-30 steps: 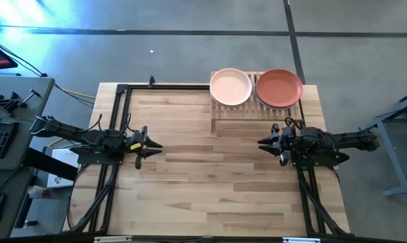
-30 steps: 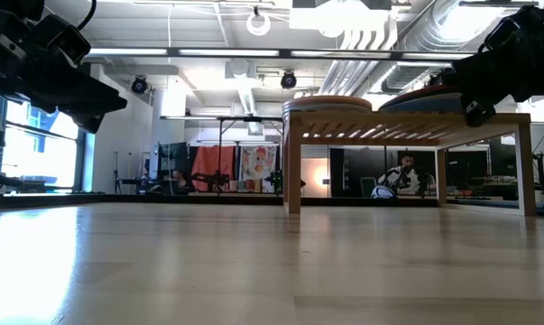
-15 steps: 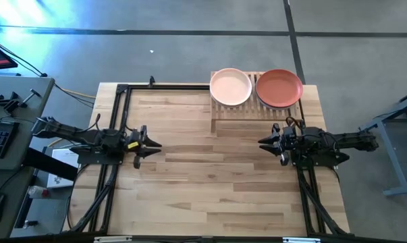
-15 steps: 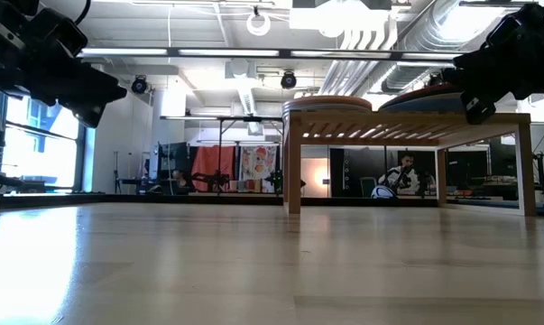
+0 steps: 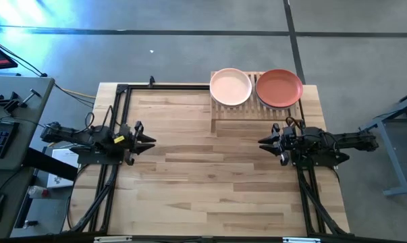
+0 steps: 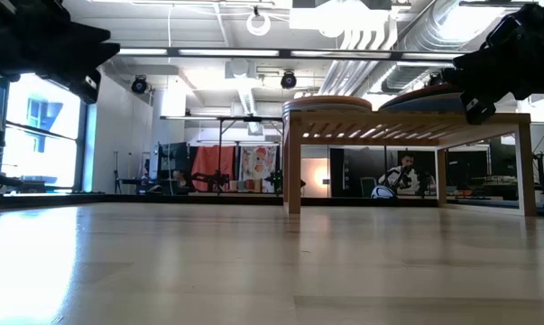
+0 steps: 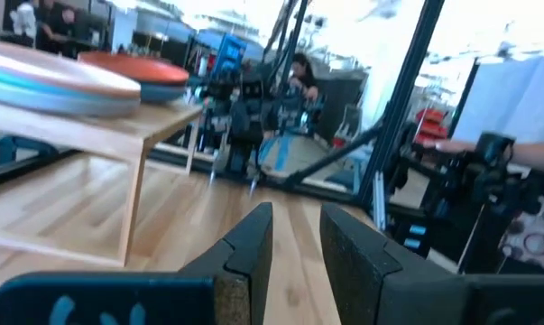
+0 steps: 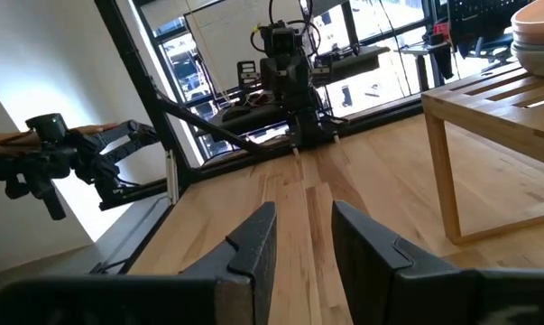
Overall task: Place and stack plates onto a shelf
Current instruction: Return to Home Position
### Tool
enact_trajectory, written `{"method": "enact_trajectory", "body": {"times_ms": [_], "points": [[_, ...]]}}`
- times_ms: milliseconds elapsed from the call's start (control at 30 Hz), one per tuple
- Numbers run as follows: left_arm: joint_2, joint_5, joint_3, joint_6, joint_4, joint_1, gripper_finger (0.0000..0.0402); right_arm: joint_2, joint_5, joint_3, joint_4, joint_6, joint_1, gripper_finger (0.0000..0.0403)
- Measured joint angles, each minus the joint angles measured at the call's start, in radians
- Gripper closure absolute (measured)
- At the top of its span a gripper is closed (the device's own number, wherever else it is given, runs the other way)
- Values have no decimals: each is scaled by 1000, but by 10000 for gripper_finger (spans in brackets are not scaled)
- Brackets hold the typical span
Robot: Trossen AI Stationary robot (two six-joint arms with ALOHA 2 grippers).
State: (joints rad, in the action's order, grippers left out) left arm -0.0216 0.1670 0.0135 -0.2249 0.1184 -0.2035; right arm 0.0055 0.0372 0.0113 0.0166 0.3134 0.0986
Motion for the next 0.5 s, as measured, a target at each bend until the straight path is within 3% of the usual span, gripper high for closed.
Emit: {"method": "enact_trajectory", "body": {"times_ms": [500], "points": [[18,0,-1,0,0,0,319,0,0,0,0,0,0,308]]}}
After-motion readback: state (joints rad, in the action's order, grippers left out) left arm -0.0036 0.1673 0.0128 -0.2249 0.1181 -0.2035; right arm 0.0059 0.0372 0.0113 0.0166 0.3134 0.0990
